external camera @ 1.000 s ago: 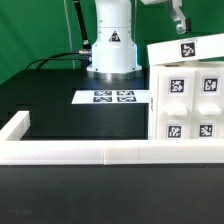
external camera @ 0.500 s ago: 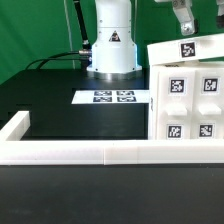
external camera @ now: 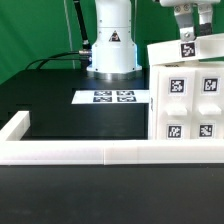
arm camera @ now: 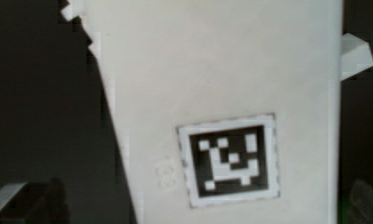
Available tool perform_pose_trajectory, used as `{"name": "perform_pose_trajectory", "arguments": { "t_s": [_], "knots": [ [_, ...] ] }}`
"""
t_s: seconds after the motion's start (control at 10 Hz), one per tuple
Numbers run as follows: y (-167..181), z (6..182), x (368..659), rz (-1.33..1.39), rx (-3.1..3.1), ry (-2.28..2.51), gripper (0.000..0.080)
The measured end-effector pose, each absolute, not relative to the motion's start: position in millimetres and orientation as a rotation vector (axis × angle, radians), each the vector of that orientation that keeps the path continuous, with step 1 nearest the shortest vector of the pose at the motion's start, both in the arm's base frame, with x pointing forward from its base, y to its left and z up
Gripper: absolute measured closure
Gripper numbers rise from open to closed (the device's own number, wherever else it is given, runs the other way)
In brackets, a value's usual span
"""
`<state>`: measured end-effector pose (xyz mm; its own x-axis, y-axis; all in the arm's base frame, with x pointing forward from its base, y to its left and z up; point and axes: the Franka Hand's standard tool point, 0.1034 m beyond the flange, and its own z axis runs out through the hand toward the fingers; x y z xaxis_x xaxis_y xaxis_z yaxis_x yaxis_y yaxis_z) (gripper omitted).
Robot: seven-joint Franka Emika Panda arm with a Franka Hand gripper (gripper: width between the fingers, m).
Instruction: Assemble cabinet
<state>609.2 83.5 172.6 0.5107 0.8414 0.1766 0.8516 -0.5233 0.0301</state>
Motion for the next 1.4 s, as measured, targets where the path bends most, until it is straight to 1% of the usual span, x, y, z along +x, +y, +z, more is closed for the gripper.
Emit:
{"name": "perform_pose_trajectory", "arguments": {
  "t_s": [0.4, 0.7, 0.8, 0.9, 1.1, 1.4],
  "knots": [
    [79, 155.7, 605, -0.221, -2.681, -1.482, 0.0002],
    [79, 154.4, 605, -0.226, -2.684, -1.481, 0.0011],
    [79, 154.3, 605, -0.226, -2.684, -1.48, 0.0174],
    [78, 154.1, 605, -0.225, -2.686, -1.477, 0.0254],
    [78, 153.7, 605, -0.223, -2.697, -1.453, 0.0254],
    [73, 153.0, 606, -0.214, -2.84, -1.105, 0.0254]
  ]
}}
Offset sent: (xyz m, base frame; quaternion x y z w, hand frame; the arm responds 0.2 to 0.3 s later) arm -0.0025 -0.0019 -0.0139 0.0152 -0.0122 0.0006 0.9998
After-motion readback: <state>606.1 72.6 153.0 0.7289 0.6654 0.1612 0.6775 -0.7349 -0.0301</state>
